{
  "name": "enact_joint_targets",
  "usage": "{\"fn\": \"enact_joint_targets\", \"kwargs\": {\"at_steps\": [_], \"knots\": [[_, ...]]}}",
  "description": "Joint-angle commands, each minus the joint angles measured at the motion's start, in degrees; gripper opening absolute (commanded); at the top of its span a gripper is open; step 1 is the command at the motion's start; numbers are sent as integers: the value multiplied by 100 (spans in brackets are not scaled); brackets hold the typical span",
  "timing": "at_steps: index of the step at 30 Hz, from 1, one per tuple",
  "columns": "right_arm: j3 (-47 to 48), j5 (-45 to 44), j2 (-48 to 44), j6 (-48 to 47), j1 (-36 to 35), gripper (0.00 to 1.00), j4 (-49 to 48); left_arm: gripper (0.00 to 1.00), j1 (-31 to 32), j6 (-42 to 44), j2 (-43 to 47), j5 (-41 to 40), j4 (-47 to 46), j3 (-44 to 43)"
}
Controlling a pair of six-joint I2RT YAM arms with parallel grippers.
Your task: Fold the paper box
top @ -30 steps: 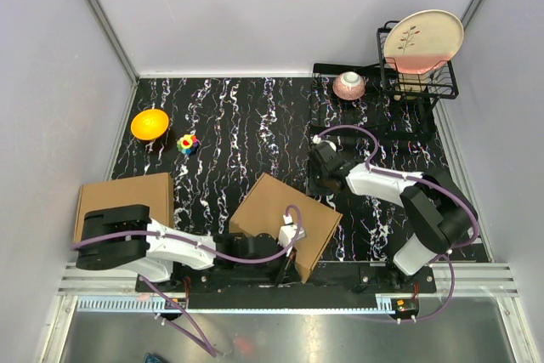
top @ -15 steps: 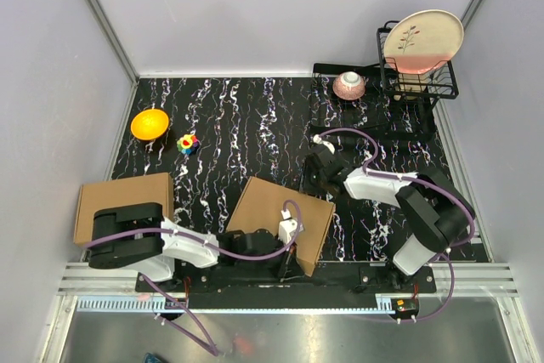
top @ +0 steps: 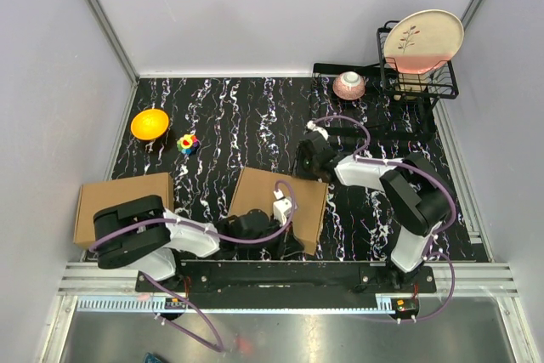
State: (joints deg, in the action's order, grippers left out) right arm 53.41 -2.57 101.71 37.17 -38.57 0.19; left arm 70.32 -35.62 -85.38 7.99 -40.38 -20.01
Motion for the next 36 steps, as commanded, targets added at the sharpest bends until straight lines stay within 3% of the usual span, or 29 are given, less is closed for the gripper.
{"fn": "enact_joint_targets", "kwargs": {"at_steps": [1, 7, 14, 19, 24, 28, 32, 36], "knots": [[-191, 731, 156, -200, 103, 36, 1388, 0, -1003, 511, -40, -1906, -14, -3], [-24, 723, 165, -561, 578, 36, 1484, 2, -1715, 845, 434, -1827, 407, 85], [91, 688, 165, -640, 587, 38, 1511, 12, -1750, 679, 1127, -2011, 1128, -29], [214, 477, 77, -737, 613, 40, 1642, 14, -1733, 346, 2084, -2074, 2279, -91], [214, 459, 103, -781, 640, 40, 1651, 12, -1119, -305, 2930, -1871, 2063, 514], [152, 564, 200, -737, 631, 40, 1546, 7, -609, -411, 2573, -1757, 1586, 718], [82, 547, 253, -720, 640, 39, 1484, 3, -494, -604, 2219, -1713, 1595, 656], [21, 520, 288, -728, 640, 39, 1458, 3, -344, -885, 2736, -2046, 1508, 989]]}}
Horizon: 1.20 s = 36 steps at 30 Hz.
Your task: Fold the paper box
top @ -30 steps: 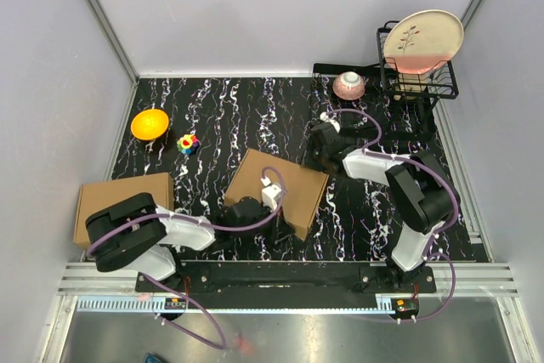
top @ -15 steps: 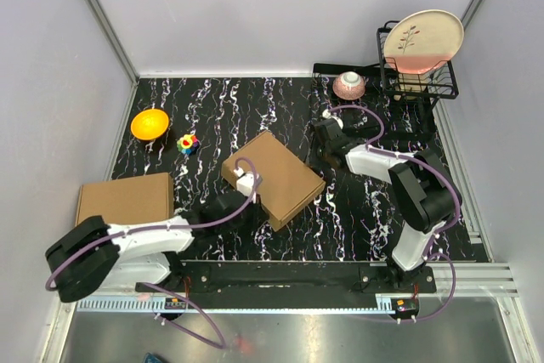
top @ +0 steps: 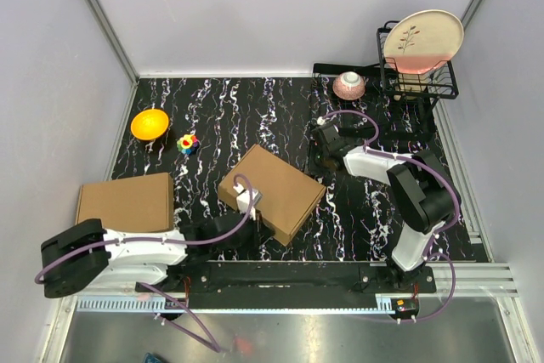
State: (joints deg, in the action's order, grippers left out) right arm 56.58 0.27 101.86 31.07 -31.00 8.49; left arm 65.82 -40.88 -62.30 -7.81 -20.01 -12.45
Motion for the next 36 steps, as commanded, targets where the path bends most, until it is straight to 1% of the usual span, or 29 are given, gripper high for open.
{"fn": "enact_joint_targets", "kwargs": {"at_steps": [1, 3, 4, 5, 7, 8, 9, 11, 12, 13, 17, 20, 22, 25, 31, 32, 36], "knots": [[-314, 236, 273, -110, -125, 39, 610, 5, 124, -394, 873, -562, -548, 434], [-331, 236, 255, -92, -125, 39, 592, 8, 124, -290, 1385, -747, -469, 550], [-331, 236, 255, -92, -108, 39, 592, 9, 133, -210, 1831, -748, -382, 585], [-331, 236, 246, -92, -125, 39, 584, 9, 141, -123, 1992, -609, -303, 586], [-305, 228, 237, -101, -125, 39, 592, 9, 159, 36, 2117, -345, -118, 577], [-288, 236, 246, -101, -116, 39, 601, 8, 185, 54, 2065, -48, -108, 603], [-253, 236, 246, -101, -125, 39, 610, 5, 238, 45, 1969, 60, -309, 734], [-200, 263, 290, -92, -108, 39, 627, 1, 501, 28, 1521, 105, -651, 901], [-182, 271, 308, -84, -116, 39, 636, 0, 597, 45, 1319, 113, -1175, 1059], [-165, 289, 316, -66, -116, 39, 619, 0, 790, 71, 865, 70, -1424, 1104], [-130, 359, 404, -31, -125, 39, 619, 0, 1152, 326, -298, 26, -2522, 1025], [-121, 377, 404, -5, -125, 38, 619, 0, 1258, 484, -1028, 95, -3024, 867], [-129, 377, 396, -4, -125, 38, 636, 0, 1275, 546, -1449, 70, -3175, 727], [-199, 429, 343, 13, -125, 38, 610, 0, 1275, 564, -1775, -193, -3553, 665], [-490, 535, 237, 119, -169, 37, 478, 0, 1267, 555, -2364, -519, -3781, 506], [-559, 535, 229, 127, -187, 37, 469, 0, 1266, 486, -2435, -633, -3939, 533], [-709, 561, 202, 163, -239, 37, 381, 0, 1240, 432, -2567, -827, -4011, 586]]}}
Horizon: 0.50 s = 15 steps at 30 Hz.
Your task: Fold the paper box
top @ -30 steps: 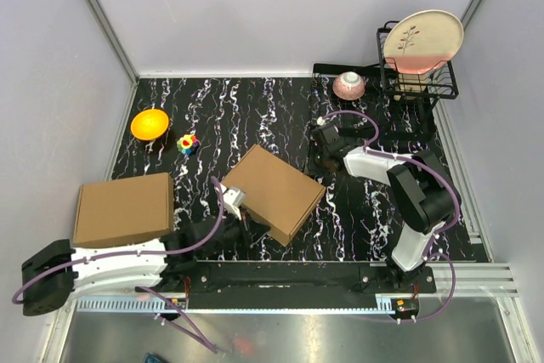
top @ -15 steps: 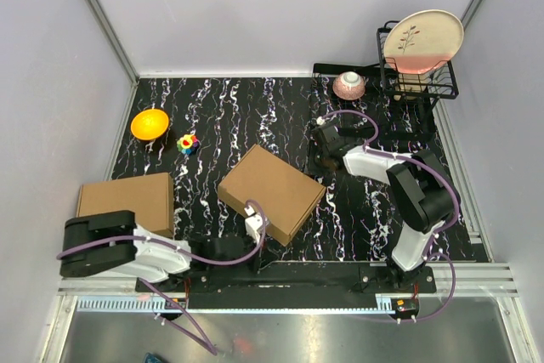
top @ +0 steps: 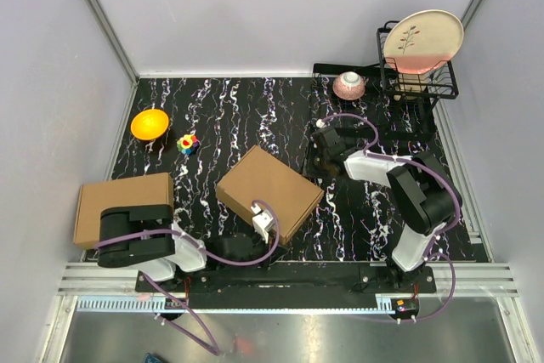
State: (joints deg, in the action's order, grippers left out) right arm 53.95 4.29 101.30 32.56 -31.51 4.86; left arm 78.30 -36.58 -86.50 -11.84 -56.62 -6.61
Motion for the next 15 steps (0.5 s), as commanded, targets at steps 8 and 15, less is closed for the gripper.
{"fn": "enact_joint_targets", "kwargs": {"at_steps": [8, 15], "knots": [[-561, 186, 373, 93, -479, 35, 621, 0, -456, 125, -666, 269, -894, -95], [-597, -34, 215, 67, -479, 36, 744, 0, -369, 221, 1226, 515, 534, 82]]}}
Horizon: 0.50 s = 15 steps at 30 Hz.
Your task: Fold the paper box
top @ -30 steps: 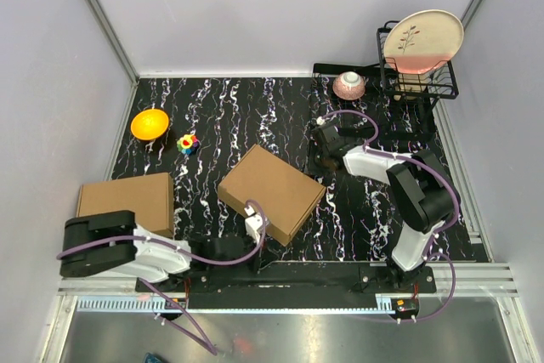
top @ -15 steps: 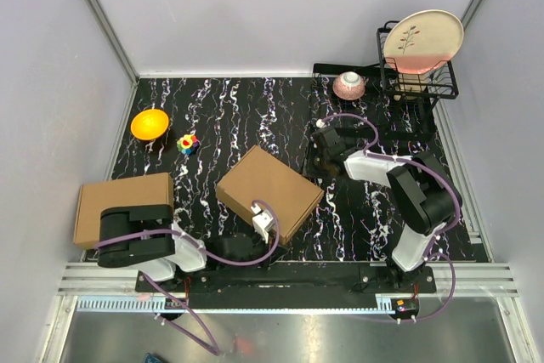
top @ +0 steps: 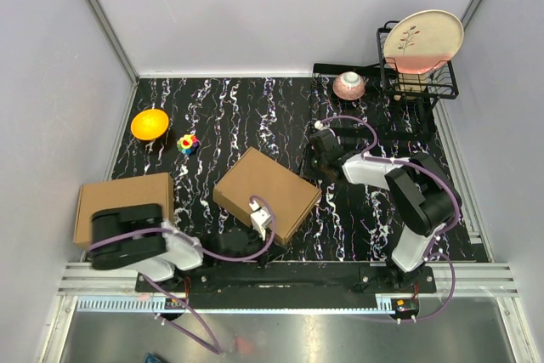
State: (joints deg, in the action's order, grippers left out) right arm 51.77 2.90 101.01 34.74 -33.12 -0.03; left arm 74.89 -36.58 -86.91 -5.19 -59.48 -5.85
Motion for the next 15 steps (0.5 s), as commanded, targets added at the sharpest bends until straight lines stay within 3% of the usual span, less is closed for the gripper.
{"fn": "enact_joint_targets", "kwargs": {"at_steps": [1, 5, 8, 11, 15], "knots": [[-352, 89, 235, -169, -300, 36, 1251, 0, 42, 308, 1587, -175, 1816, -91], [-194, 53, 287, -213, -247, 37, 1286, 0, 201, 678, 3132, -298, 3853, -539], [-44, 27, 340, -257, -212, 37, 1339, 0, 192, 853, 3557, -272, 4970, -733], [61, 1, 393, -284, -186, 37, 1374, 0, 192, 705, 3533, -158, 5288, -873], [149, 36, 507, -293, -168, 36, 1374, 0, 201, 503, 2839, 131, 5799, -1243]]}}
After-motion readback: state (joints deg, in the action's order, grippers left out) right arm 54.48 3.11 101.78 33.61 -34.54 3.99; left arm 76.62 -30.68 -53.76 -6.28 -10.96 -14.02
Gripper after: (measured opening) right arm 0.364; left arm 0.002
